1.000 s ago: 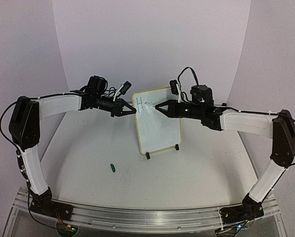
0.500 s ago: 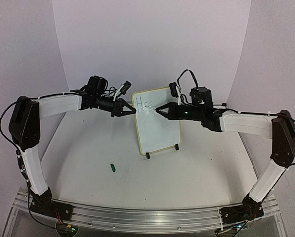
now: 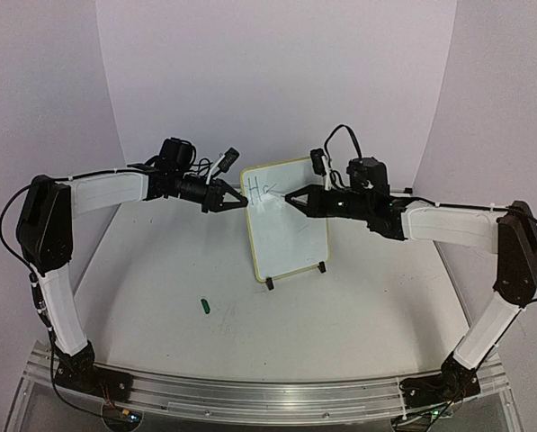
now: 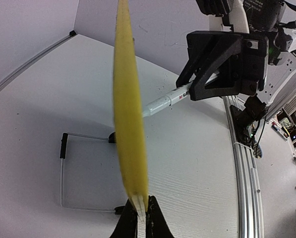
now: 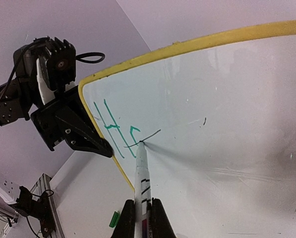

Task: Write a sentence on the whiteboard
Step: Write on the whiteboard with the whiteboard marker without the cap.

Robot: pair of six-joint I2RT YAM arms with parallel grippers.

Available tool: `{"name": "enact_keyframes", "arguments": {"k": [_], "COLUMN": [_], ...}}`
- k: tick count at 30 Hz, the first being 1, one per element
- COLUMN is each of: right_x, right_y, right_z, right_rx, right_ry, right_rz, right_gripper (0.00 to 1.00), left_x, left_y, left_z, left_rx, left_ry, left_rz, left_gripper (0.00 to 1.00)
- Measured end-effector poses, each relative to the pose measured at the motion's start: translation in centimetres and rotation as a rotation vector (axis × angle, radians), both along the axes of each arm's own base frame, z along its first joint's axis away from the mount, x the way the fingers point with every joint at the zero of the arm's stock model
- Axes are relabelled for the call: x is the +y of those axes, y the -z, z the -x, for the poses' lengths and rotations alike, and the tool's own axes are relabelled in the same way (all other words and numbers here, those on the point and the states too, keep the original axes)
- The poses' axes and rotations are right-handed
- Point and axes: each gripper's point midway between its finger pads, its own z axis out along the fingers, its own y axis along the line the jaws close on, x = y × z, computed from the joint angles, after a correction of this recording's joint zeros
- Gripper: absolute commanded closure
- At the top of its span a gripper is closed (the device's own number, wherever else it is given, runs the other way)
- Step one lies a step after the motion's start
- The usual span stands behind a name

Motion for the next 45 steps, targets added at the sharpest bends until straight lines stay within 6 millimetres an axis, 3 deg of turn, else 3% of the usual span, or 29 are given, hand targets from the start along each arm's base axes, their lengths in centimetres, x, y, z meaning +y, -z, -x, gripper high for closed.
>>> {"name": "enact_keyframes", "arguments": {"k": [45], "right_x": [-0.09], "right_y": [-0.79], "right_z": [-0.33], "right_rx": [-0.026], "right_ry": [0.016], "right_rz": [-0.016], "right_gripper": [1.0], "left_x": [0.0], "left_y": [0.0], "left_z": [0.0], "left_rx": [0.0], "left_ry": [0.0], "left_rz": [0.0], "left_gripper": [1.0]}}
